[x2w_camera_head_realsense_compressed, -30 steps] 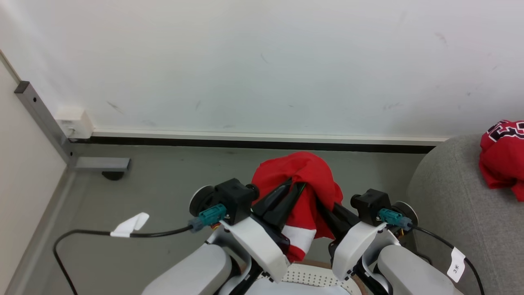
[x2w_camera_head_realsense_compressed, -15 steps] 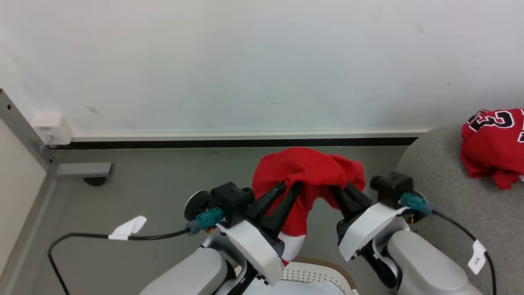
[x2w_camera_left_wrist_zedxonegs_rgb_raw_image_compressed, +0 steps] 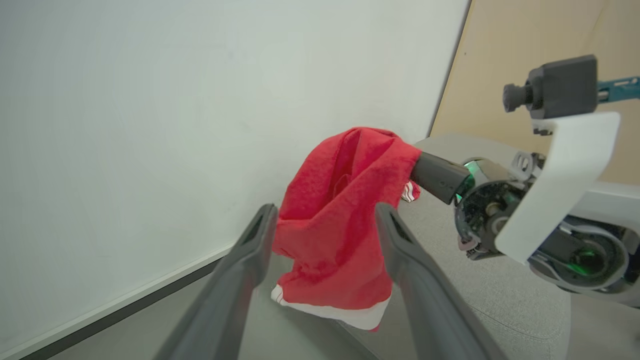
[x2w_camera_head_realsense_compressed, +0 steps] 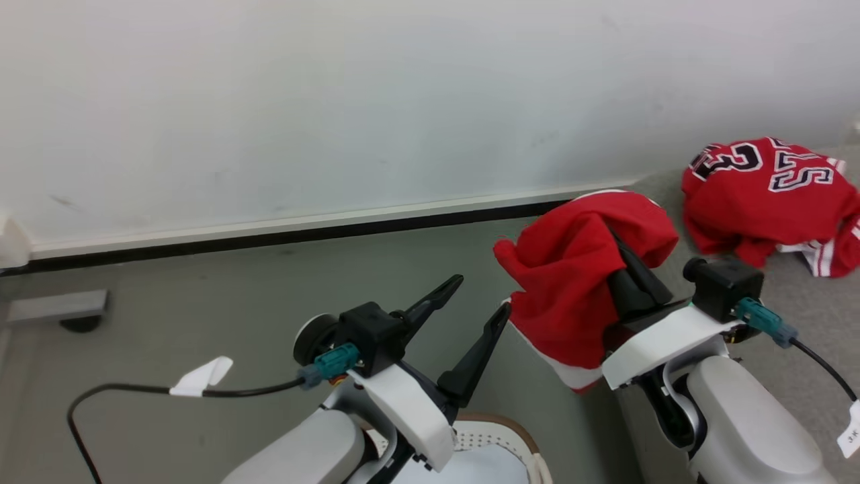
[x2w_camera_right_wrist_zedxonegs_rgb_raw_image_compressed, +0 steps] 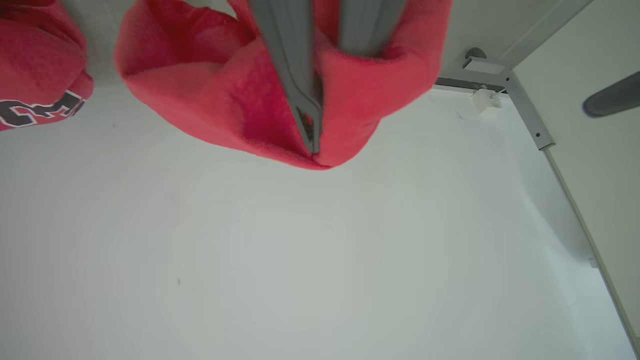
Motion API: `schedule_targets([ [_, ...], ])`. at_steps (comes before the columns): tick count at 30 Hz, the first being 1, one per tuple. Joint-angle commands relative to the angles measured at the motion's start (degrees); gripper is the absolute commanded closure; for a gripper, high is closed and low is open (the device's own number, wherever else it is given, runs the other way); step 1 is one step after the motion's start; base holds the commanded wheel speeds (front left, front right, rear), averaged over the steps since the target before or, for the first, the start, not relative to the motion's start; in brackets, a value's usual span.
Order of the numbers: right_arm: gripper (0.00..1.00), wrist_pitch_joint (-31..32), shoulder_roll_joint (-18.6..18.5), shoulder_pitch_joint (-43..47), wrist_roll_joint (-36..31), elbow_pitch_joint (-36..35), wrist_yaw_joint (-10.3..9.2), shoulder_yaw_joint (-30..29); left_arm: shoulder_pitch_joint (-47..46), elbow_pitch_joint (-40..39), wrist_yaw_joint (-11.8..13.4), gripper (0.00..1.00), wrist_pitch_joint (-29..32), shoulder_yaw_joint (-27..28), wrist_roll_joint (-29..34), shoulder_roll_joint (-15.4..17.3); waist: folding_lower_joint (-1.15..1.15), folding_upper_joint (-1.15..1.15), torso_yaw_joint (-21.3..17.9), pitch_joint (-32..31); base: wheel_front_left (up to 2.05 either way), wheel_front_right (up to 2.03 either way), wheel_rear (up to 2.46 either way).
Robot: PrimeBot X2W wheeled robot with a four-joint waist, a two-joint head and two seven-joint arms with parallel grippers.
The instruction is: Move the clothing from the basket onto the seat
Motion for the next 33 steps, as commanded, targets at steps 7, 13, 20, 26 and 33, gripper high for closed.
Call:
schedule_targets([
  [7,1.00,-0.2,-1.5,3.6,-3.4,-5.3,-0.13,-5.4,-0.2,-0.9,0.4,0.00,-0.9,-0.1,1.3,1.4,0.00,0.00,-6.3,2.5,0.00,0.00,0.00],
  [13,1.00,-0.2,-2.5,7.5,-4.5,-10.5,-0.13,-9.0,-0.5,-1.2,0.4,0.00,-1.9,0.0,2.1,2.0,0.00,0.00,-9.6,3.5,0.00,0.00,0.00],
  [20,1.00,0.0,-2.0,12.3,-5.9,-15.5,-0.13,-12.8,0.1,-0.8,0.7,0.00,-2.8,-0.3,2.7,2.0,0.00,0.00,-12.9,3.6,0.00,0.00,0.00],
  [26,1.00,1.3,-1.3,15.8,-5.9,-19.3,-0.13,-15.4,0.5,-0.4,0.8,0.00,-3.4,-0.3,2.9,1.8,0.00,0.00,-15.1,3.4,0.00,0.00,0.00],
  [33,1.00,3.0,-1.2,17.6,-6.8,-23.1,-0.13,-17.6,0.4,-0.3,0.6,0.00,-3.4,-0.7,3.1,1.8,0.00,0.00,-16.2,3.6,0.00,0.00,0.00],
])
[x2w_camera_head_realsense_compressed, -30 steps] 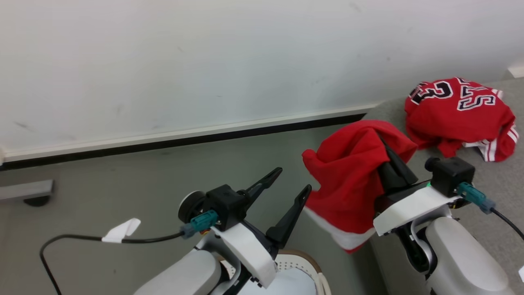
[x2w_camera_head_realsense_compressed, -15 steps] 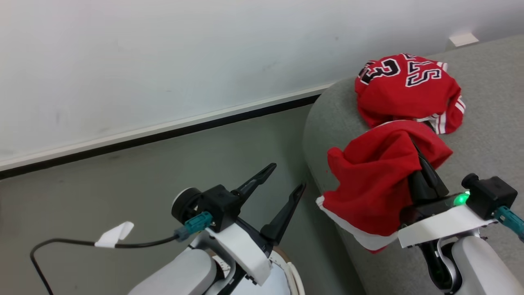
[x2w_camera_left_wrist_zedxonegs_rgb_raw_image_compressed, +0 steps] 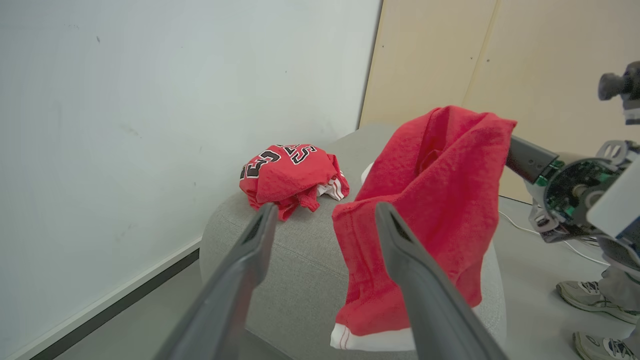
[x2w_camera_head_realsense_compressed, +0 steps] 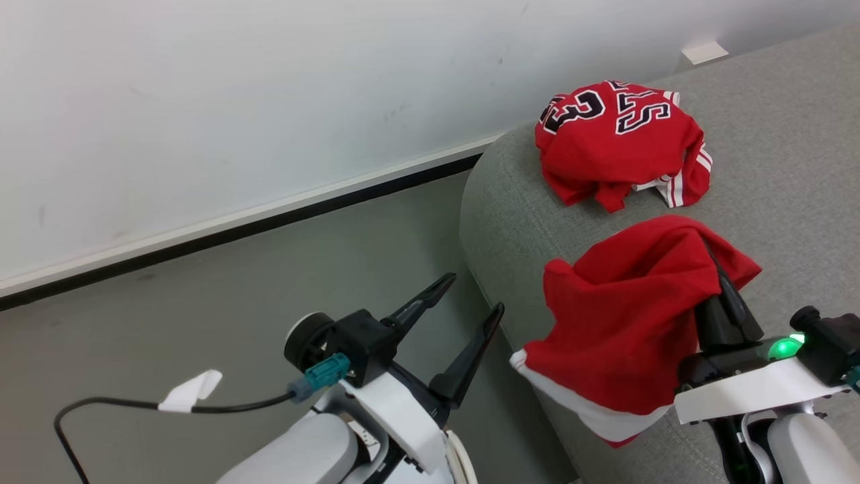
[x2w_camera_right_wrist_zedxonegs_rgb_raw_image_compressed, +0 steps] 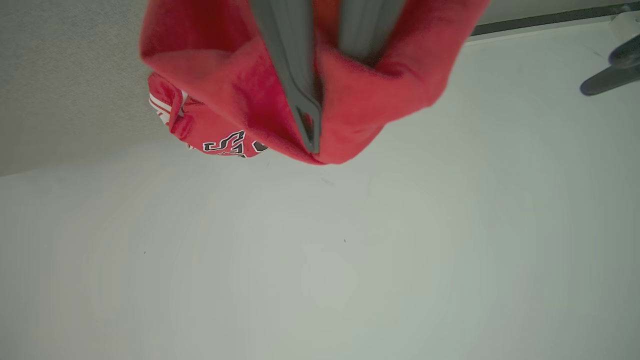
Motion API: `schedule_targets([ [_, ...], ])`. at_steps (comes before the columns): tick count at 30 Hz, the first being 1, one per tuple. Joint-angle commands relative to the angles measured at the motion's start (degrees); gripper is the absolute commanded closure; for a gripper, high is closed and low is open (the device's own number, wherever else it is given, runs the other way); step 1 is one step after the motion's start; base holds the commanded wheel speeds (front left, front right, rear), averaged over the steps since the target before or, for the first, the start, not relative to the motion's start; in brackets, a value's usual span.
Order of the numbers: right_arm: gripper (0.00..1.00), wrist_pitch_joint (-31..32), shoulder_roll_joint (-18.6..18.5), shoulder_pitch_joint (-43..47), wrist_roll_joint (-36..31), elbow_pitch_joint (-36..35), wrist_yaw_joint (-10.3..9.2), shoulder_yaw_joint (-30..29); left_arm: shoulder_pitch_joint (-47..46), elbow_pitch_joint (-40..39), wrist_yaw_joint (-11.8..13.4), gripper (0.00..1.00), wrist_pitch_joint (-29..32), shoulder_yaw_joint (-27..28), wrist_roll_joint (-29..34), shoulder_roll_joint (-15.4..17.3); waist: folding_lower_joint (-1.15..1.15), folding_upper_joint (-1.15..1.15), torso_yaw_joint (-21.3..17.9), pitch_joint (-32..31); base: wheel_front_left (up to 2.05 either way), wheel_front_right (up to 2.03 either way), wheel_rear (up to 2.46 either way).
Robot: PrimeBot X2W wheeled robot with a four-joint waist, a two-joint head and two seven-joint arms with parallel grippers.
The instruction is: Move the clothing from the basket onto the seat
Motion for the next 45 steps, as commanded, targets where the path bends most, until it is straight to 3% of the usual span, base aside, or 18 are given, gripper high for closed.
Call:
schedule_targets([
  [1,1.00,0.4,0.1,0.7,-0.7,-1.2,-0.13,-0.9,0.3,0.1,-0.3,0.00,-0.4,-0.1,1.1,0.2,0.00,0.00,-0.1,0.1,0.00,0.00,0.00],
  [8,1.00,1.6,-0.4,0.2,-1.9,-3.4,-0.13,-4.4,-0.3,-0.3,-0.4,0.00,-0.5,-0.3,1.3,0.2,0.00,0.00,0.4,0.9,0.00,0.00,0.00],
  [24,1.00,9.7,-4.9,-10.2,-2.3,-5.8,-0.13,-20.4,-3.7,-4.1,-0.8,0.00,1.6,-0.2,1.8,2.5,0.00,0.00,3.5,9.9,0.00,0.00,0.00],
  [38,1.00,12.2,-11.3,-21.9,-4.6,6.7,-0.13,-28.9,-6.3,-7.0,-0.9,0.00,2.0,0.7,2.7,4.6,0.00,0.00,8.1,18.1,0.00,0.00,0.00],
  [45,1.00,13.1,-13.1,-24.3,-9.9,15.2,-0.13,-31.3,-7.7,-7.3,-1.5,0.00,1.6,0.9,3.0,5.1,0.00,0.00,10.4,22.2,0.00,0.00,0.00],
])
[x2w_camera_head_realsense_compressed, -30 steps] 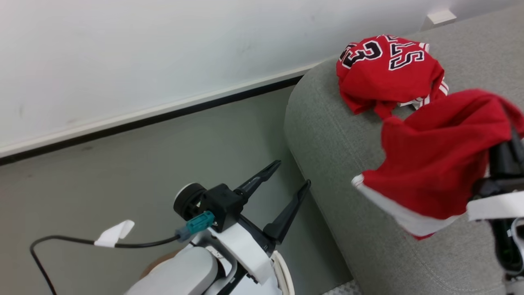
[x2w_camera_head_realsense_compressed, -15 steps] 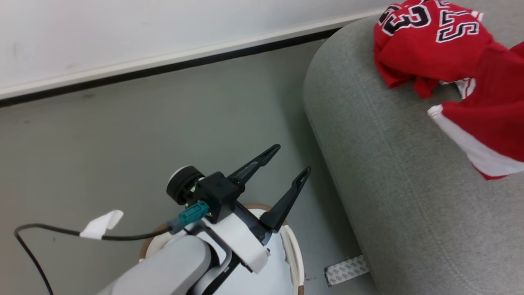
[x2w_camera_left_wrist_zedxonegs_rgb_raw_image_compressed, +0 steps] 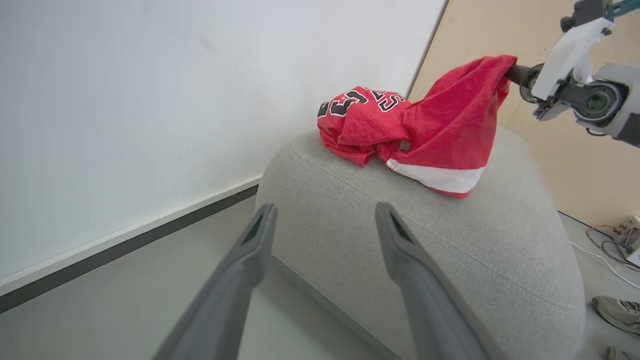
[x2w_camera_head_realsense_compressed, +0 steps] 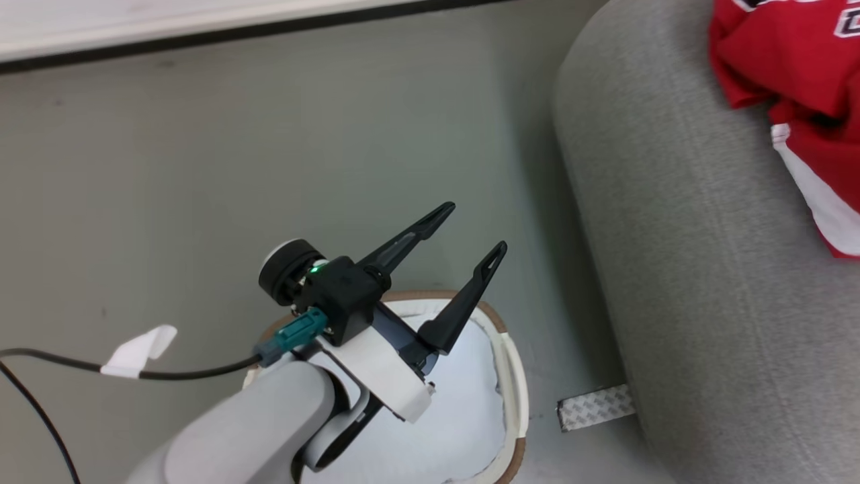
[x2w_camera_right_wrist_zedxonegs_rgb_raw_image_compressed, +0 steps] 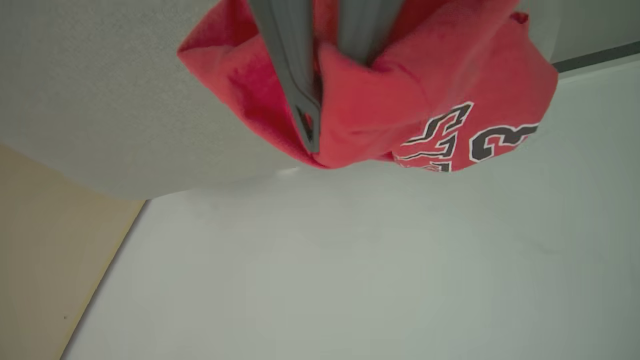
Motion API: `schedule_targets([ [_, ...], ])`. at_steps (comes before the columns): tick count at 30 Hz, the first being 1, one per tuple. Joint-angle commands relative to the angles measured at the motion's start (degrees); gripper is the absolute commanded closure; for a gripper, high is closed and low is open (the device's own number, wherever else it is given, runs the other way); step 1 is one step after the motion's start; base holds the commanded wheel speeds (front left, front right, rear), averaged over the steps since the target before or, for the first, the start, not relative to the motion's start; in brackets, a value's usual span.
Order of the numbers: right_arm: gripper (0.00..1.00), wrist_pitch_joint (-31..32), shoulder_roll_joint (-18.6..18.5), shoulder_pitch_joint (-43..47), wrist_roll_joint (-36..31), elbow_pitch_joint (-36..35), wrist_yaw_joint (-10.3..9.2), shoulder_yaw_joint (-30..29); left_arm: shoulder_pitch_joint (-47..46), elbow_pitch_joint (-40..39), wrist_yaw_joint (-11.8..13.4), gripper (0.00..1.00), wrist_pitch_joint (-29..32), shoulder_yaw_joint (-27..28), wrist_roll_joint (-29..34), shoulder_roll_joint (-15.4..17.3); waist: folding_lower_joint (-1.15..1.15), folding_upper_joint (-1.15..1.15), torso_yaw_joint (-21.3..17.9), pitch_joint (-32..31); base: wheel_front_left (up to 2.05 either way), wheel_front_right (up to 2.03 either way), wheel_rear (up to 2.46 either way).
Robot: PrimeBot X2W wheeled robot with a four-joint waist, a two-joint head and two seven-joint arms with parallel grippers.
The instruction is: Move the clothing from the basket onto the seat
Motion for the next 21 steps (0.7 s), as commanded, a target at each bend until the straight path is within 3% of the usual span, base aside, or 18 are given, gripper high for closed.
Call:
schedule_targets([
  [1,1.00,0.4,-0.3,-0.9,-1.6,2.2,-0.13,-0.4,-0.7,0.0,-0.3,0.00,-0.3,0.2,0.6,0.3,-0.01,0.00,1.5,1.9,0.00,0.00,0.00],
  [5,1.00,2.0,0.7,-1.4,-3.1,8.9,-0.13,-2.3,-1.2,0.4,-0.5,0.00,-1.0,0.3,0.7,0.0,-0.01,0.00,2.3,3.1,0.00,0.00,0.00],
  [8,0.78,3.9,0.6,-1.9,-4.7,13.4,-0.13,-2.6,-1.1,0.7,-0.8,0.00,-1.5,0.4,0.6,-0.1,-0.01,0.00,2.7,3.2,0.00,0.00,0.00],
  [12,0.69,4.8,0.4,-2.3,-5.8,17.3,-0.13,-2.3,-0.9,1.3,-0.9,0.00,-2.0,0.6,0.3,-0.2,-0.01,0.00,2.6,2.7,0.00,0.00,0.00],
  [14,0.41,5.5,0.5,-2.3,-5.7,18.8,-0.13,-1.8,-0.6,1.6,-0.8,0.00,-2.2,0.7,0.1,-0.2,-0.01,0.00,2.3,2.3,0.00,0.00,0.00],
  [15,0.11,5.6,0.3,-2.3,-5.8,19.4,-0.13,-1.5,-0.5,1.7,-0.8,0.00,-2.1,0.7,0.1,-0.2,-0.01,0.00,2.2,2.0,0.00,0.00,0.00],
  [16,0.00,5.9,0.3,-2.2,-5.8,20.0,-0.13,-1.1,-0.3,1.9,-0.7,0.00,-2.2,0.6,0.0,-0.2,-0.01,0.00,2.1,1.6,0.00,0.00,0.00],
  [21,0.00,8.4,-0.5,0.1,-3.5,21.6,-0.13,2.8,0.8,2.8,-0.7,0.00,-2.6,0.5,-0.5,-0.3,-0.01,0.00,1.2,-1.2,0.00,0.00,0.00],
])
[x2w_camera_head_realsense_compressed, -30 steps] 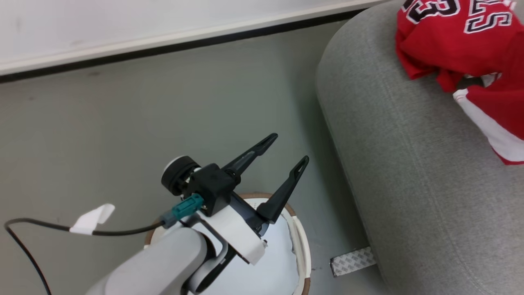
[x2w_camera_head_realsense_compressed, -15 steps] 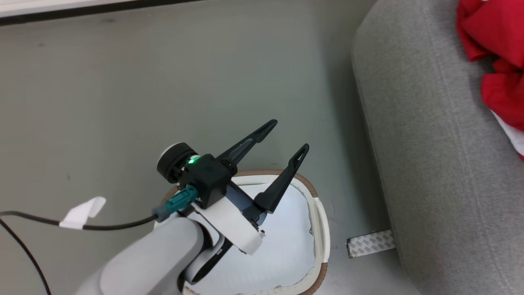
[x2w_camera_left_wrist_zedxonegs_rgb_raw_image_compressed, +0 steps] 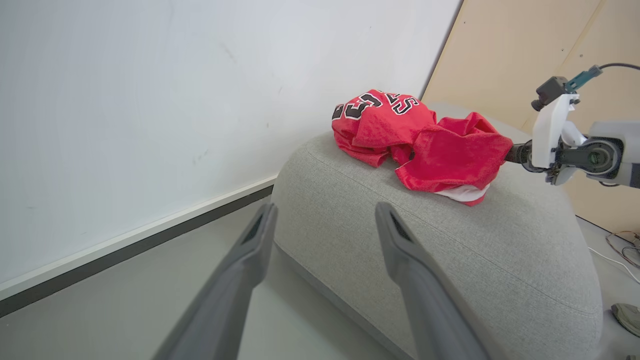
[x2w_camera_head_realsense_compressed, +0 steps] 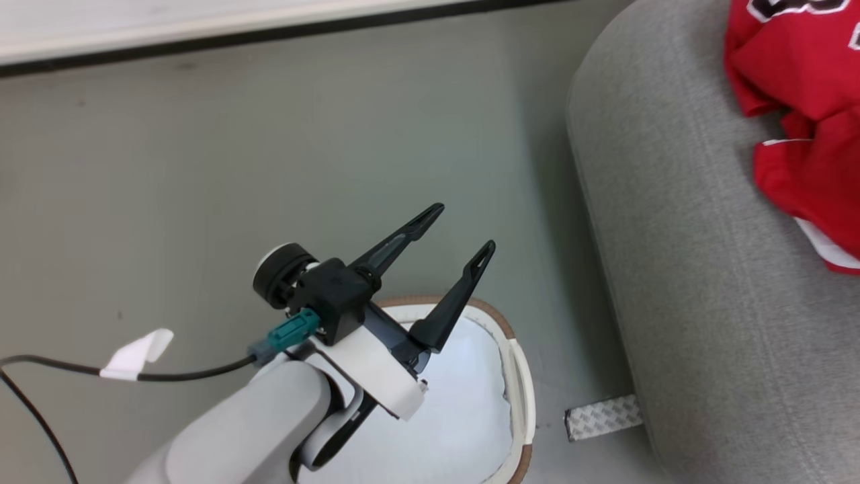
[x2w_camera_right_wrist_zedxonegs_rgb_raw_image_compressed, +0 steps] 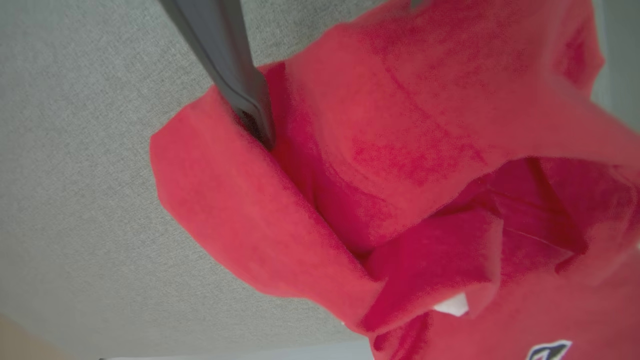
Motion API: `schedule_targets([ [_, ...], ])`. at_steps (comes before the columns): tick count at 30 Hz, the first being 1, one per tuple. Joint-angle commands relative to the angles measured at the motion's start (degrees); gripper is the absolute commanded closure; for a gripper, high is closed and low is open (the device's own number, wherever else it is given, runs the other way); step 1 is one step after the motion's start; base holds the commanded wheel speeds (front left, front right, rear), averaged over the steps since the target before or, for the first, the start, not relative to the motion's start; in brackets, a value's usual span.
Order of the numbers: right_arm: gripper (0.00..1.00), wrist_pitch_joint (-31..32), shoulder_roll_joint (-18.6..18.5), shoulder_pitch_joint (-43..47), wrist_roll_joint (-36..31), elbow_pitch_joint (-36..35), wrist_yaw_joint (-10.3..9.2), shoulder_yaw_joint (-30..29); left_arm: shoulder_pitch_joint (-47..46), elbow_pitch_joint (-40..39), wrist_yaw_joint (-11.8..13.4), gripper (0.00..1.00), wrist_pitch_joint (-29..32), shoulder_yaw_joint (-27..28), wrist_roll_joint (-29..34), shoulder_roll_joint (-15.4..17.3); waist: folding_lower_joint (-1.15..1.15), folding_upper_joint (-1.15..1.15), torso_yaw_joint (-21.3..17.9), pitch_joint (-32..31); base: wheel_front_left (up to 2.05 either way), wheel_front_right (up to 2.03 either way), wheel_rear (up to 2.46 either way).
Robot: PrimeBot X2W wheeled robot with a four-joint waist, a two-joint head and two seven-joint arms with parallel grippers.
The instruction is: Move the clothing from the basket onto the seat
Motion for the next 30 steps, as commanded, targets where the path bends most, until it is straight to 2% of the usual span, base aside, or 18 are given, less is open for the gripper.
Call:
schedule_targets([
  [1,0.00,0.7,-1.0,1.7,1.5,0.4,-0.13,1.4,0.9,0.5,-0.2,0.00,-0.6,0.1,-0.4,0.0,-0.01,0.00,-0.7,-2.1,0.00,0.00,0.00],
  [8,0.00,3.7,-3.7,6.2,5.6,-2.6,-0.13,7.7,3.6,1.8,0.8,0.00,-1.1,0.9,-2.0,-0.2,-0.01,0.00,-1.6,-8.1,0.00,0.00,0.00],
  [16,0.00,5.1,-6.8,11.3,9.5,-14.0,-0.13,12.5,7.9,2.4,2.6,0.00,-1.7,3.2,-3.3,-0.3,-0.01,0.00,-1.2,-15.1,0.00,0.00,0.00],
  [21,0.00,5.8,-6.6,14.4,11.3,-23.6,-0.13,14.5,10.5,2.1,4.3,0.00,-1.8,7.3,-4.8,0.1,-0.01,0.00,0.0,-18.6,0.00,0.00,0.00],
  [26,0.00,5.3,-4.5,16.7,12.8,-32.3,-0.13,15.7,14.4,1.0,6.0,0.00,-1.8,12.4,-5.0,0.9,-0.01,0.00,1.2,-21.7,0.00,0.00,0.00],
  [30,0.00,4.2,-2.1,18.1,13.5,-36.1,-0.13,15.7,17.2,0.5,6.5,0.00,-1.9,15.1,-4.8,1.2,-0.01,0.00,2.2,-23.3,0.00,0.00,0.00],
])
